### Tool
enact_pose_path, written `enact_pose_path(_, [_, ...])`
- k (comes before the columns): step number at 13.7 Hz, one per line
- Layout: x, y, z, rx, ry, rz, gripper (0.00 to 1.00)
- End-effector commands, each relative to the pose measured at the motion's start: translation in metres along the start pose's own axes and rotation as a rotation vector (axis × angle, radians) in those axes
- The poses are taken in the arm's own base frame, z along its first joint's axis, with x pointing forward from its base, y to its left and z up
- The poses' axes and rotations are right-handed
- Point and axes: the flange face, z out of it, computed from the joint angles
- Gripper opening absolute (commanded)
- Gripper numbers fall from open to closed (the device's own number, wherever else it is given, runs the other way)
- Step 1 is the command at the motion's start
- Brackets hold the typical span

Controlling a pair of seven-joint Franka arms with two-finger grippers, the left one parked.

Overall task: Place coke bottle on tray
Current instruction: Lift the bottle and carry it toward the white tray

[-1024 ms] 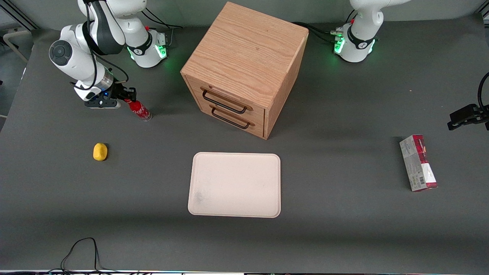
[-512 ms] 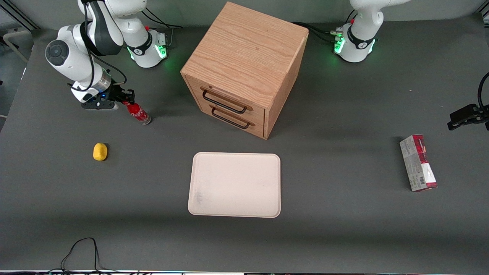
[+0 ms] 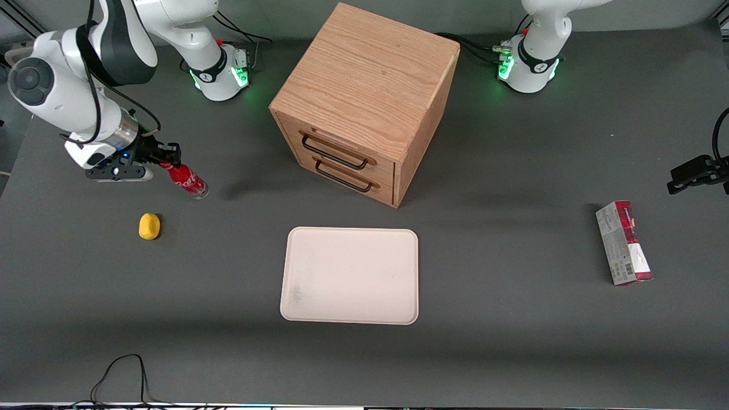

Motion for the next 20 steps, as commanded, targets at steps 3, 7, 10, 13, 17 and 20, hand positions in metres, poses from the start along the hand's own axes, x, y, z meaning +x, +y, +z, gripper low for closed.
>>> enact_pose_path(3, [0.088, -0.071, -0.092, 0.027, 0.017, -0.036, 0.18])
enact_pose_path(7, [0.136, -0.143, -0.125, 0.071, 0.025, -0.099, 0.23])
enact_pose_path(10, [0.167, -0.179, -0.098, 0.129, 0.045, -0.139, 0.26])
enact_pose_path(13, [0.196, -0.217, -0.044, 0.121, 0.112, -0.167, 0.26])
enact_pose_path(17, [0.227, -0.249, 0.052, 0.087, 0.143, -0.162, 0.30])
enact_pose_path(20, [0.230, -0.252, 0.089, 0.051, 0.162, -0.183, 0.31])
